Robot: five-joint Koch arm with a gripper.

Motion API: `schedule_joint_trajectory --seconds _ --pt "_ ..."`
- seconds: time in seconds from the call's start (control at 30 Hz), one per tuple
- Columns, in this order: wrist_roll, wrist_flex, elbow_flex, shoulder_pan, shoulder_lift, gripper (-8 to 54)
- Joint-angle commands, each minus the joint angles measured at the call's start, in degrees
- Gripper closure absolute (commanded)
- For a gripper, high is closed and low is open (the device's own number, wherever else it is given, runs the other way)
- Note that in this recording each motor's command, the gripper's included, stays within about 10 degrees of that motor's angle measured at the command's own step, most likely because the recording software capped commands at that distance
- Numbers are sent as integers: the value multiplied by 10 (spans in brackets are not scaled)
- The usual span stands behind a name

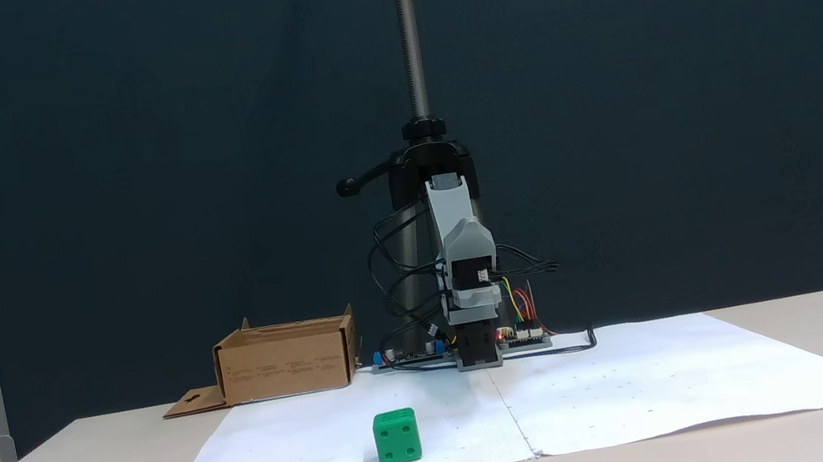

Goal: Grasp a green dice and put it in the bin.

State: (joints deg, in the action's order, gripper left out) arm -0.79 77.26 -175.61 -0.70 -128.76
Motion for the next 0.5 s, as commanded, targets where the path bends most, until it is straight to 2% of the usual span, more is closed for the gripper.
schedule_joint_trajectory --seconds 0.0,0.47 --pt "-22 10 -38 17 -62 24" --pt "-25 9 -38 12 -62 20"
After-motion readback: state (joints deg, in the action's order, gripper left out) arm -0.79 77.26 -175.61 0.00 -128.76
